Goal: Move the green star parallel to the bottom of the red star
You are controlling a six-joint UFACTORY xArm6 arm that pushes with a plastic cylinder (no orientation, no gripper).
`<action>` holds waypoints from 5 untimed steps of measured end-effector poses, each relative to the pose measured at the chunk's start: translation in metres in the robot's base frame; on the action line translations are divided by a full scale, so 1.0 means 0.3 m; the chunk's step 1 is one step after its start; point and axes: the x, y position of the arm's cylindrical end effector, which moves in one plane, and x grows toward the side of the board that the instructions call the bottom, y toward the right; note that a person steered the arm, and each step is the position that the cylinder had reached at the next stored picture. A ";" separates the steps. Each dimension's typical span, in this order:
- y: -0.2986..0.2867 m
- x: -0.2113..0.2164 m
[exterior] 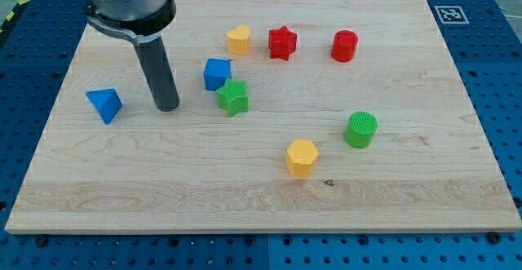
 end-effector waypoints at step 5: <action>0.312 -0.028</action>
